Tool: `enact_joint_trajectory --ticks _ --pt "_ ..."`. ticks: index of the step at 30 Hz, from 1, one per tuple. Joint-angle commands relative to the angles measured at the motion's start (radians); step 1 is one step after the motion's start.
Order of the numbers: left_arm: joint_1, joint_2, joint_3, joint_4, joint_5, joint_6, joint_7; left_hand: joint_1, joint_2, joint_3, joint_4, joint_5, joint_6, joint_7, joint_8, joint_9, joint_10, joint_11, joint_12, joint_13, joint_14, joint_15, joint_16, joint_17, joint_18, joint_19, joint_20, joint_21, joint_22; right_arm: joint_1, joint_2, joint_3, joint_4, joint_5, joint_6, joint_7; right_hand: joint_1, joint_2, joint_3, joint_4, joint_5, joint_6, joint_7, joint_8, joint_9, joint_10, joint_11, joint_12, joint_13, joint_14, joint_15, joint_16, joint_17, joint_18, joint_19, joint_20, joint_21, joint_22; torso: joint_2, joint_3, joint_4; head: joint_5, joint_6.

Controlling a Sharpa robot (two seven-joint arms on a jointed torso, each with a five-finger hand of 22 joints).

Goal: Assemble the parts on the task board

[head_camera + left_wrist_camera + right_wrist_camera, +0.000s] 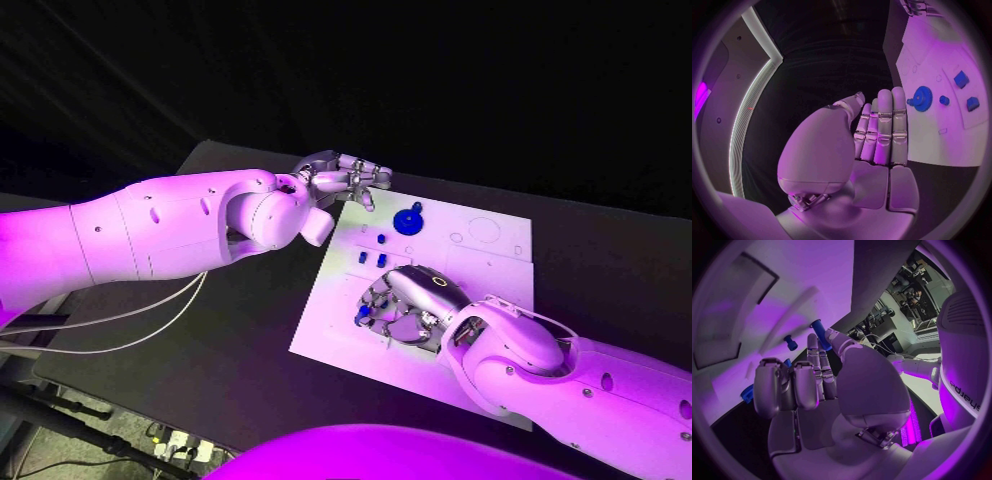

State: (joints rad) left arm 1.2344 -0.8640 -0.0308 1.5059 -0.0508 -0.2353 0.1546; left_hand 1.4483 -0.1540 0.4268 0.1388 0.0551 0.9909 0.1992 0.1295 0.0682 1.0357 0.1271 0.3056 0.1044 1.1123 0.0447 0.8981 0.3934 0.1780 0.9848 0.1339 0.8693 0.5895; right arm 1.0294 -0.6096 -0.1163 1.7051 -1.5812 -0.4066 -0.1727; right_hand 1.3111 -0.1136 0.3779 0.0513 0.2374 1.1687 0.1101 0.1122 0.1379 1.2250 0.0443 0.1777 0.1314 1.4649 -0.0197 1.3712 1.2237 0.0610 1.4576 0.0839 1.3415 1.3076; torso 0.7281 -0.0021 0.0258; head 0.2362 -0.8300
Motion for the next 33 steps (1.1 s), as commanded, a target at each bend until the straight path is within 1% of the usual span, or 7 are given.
enact_joint_trajectory --ticks 1,8,13,19,21,29,33 --pt "0.001 0.002 0.000 0.002 -0.004 0.019 0.003 -0.006 0.001 -0.006 -0.002 0.001 -0.008 -0.001 0.004 -0.001 -0.009 -0.001 0.006 0.001 -0.006 0.003 -0.003 -0.001 0.006 0.003 0.004 -0.004 -0.001 -0.002 0.002 -0.002 -0.004 -0.019 0.015 -0.015 -0.001 0.011 0.007 0.001 0.003 0.005 0.000 0.003 0.001 0.001 0.005 -0.007 0.001 0.045 -0.007 0.005 0.001 -0.008 0.002 -0.003 -0.003 0.156 0.000 0.0000 0.0006 0.000 0.000" --pt "0.001 0.001 0.000 0.003 -0.004 0.021 0.000 -0.007 0.002 -0.007 -0.001 0.001 -0.009 0.000 0.005 -0.001 -0.011 0.000 0.007 0.001 -0.006 0.003 -0.004 -0.001 0.006 0.003 0.004 -0.004 -0.002 -0.002 0.005 -0.002 -0.007 -0.036 0.007 -0.029 -0.001 0.011 0.007 0.001 0.003 0.005 0.000 0.003 0.001 0.001 0.005 -0.007 0.001 0.045 -0.007 0.005 0.001 -0.008 0.002 -0.003 -0.003 0.156 0.000 -0.0005 0.0005 0.000 0.001" --pt "0.001 0.001 0.000 0.003 -0.004 0.023 -0.002 -0.009 0.002 -0.008 0.000 0.001 -0.010 0.000 0.005 -0.001 -0.012 0.000 0.007 0.001 -0.007 0.004 -0.004 -0.001 0.006 0.003 0.004 -0.005 -0.002 -0.002 0.010 -0.002 -0.010 -0.051 -0.006 -0.040 -0.001 0.012 0.007 0.002 0.003 0.005 0.000 0.003 0.001 0.001 0.005 -0.007 0.001 0.045 -0.006 0.005 0.001 -0.008 0.002 -0.003 -0.003 0.156 0.000 0.0003 0.0004 0.000 0.003" --pt "0.001 0.001 0.000 0.003 -0.004 0.024 -0.003 -0.009 0.002 -0.008 0.000 0.001 -0.011 0.000 0.005 -0.001 -0.012 0.000 0.008 0.001 -0.007 0.004 -0.004 -0.002 0.006 0.003 0.004 -0.006 -0.002 -0.002 0.014 -0.002 -0.011 -0.056 -0.006 -0.045 -0.001 0.012 0.007 0.002 0.003 0.005 0.000 0.003 0.002 0.002 0.006 -0.007 0.001 0.045 -0.006 0.005 0.001 -0.009 0.003 -0.003 -0.003 0.156 0.000 -0.0002 0.0004 -0.001 0.004" --pt "0.001 0.001 0.000 0.003 -0.004 0.024 -0.003 -0.009 0.002 -0.008 0.000 0.001 -0.011 0.000 0.005 -0.001 -0.012 0.000 0.008 0.001 -0.007 0.004 -0.004 -0.002 0.006 0.003 0.004 -0.006 -0.002 -0.002 0.016 -0.002 -0.011 -0.057 0.002 -0.046 -0.002 0.012 0.007 0.002 0.003 0.005 0.000 0.003 0.002 0.002 0.006 -0.007 0.001 0.045 -0.006 0.005 0.001 -0.009 0.003 -0.003 -0.002 0.156 0.000 0.0000 -0.0002 0.000 0.004" --pt "0.001 0.001 0.000 0.003 -0.004 0.023 -0.005 -0.009 0.002 -0.008 0.000 0.001 -0.011 0.000 0.005 -0.001 -0.012 0.000 0.008 0.001 -0.007 0.004 -0.004 -0.002 0.006 0.003 0.004 -0.006 -0.002 -0.002 0.018 -0.005 -0.008 -0.065 0.062 -0.059 -0.012 0.003 -0.002 0.006 0.000 0.001 0.002 0.001 0.004 0.001 0.008 -0.010 0.002 0.044 -0.005 0.003 -0.003 -0.007 -0.001 -0.002 -0.010 0.154 0.000 -0.0001 0.0004 0.000 0.004" --pt "0.001 0.001 0.000 0.003 -0.004 0.024 -0.006 -0.009 0.002 -0.008 0.000 0.001 -0.011 0.000 0.005 -0.001 -0.012 0.000 0.008 0.001 -0.007 0.004 -0.004 -0.002 0.006 0.003 0.004 -0.006 -0.002 -0.002 0.016 -0.006 -0.007 -0.077 0.083 -0.070 -0.016 0.000 -0.005 0.008 0.001 0.000 0.003 0.000 0.004 0.001 0.008 -0.011 0.002 0.044 -0.004 0.002 -0.005 -0.007 -0.001 -0.002 -0.012 0.153 0.000 0.0000 0.0001 0.000 0.004"
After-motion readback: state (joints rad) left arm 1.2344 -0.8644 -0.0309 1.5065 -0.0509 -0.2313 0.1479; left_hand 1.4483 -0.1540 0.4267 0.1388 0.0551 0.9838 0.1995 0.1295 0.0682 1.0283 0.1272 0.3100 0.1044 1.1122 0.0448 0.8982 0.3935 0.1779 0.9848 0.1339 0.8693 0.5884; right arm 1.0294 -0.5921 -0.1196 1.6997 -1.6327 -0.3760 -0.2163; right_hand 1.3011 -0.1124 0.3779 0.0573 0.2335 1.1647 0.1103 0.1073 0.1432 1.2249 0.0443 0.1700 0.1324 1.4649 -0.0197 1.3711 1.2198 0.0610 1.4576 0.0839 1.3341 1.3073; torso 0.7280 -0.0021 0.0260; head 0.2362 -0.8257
